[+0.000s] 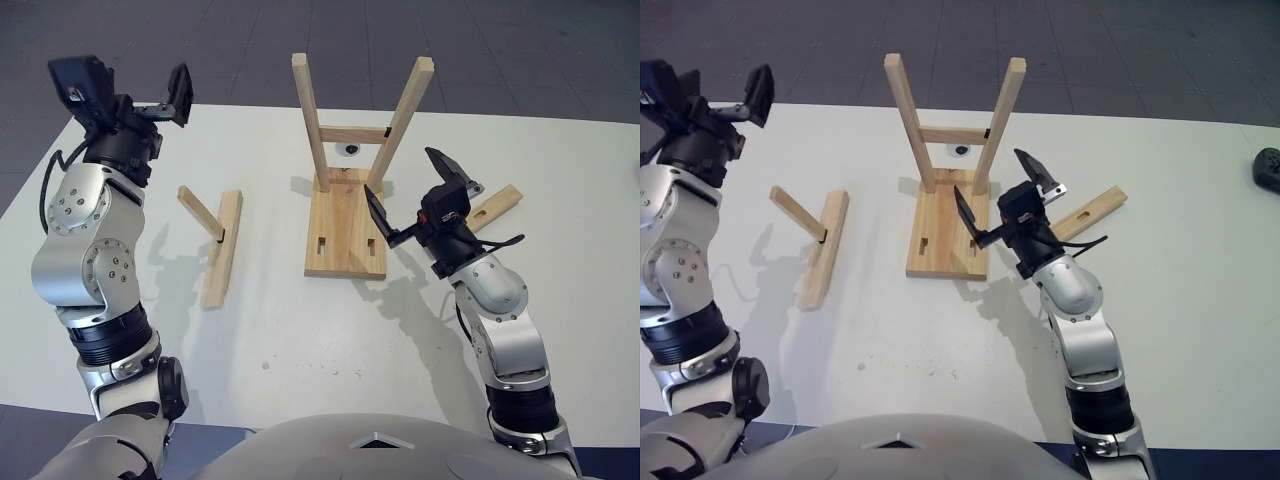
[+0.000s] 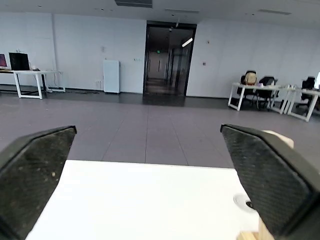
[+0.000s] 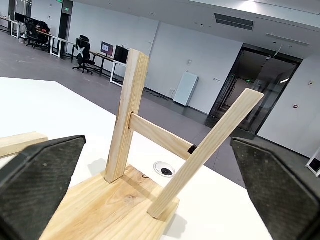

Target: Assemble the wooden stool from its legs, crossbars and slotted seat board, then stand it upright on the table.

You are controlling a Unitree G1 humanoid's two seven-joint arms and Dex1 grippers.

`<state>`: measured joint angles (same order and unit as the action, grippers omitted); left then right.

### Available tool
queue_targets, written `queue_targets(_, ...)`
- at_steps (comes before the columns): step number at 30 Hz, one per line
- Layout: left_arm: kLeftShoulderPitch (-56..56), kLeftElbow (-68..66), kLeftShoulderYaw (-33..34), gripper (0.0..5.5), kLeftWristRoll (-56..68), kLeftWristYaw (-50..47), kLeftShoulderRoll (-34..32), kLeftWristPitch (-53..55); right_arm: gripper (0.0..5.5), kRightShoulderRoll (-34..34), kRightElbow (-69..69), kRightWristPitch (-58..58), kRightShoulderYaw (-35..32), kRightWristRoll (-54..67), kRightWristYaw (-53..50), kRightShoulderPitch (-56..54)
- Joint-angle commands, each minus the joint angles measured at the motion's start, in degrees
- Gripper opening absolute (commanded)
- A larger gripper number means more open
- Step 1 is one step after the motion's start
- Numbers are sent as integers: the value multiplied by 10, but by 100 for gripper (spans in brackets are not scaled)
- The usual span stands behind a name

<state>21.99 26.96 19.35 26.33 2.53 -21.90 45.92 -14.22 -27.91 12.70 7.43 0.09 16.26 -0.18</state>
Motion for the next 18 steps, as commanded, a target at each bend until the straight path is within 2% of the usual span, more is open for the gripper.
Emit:
queue_targets(1, -60, 89, 13, 538, 32, -12, -36, 166, 540, -5, -22, 3, -9, -5, -6, 34)
queue_targets(4, -96, 100, 15, 538, 28, -11, -45, 216, 540, -7, -34, 5, -13, -7, -10, 55)
queue_targets(9, -170, 97, -42, 538, 22, 4, -32, 254, 540, -6, -39, 7, -13, -11, -11, 64)
queue_targets(13, -237, 42, -80, 538, -18, 20, -53, 217, 540, -4, -38, 9, -12, -11, -12, 61)
queue_targets(18, -256, -40, -111, 538, -51, 45, -51, 170, 540, 0, -37, 11, -6, -13, -13, 56)
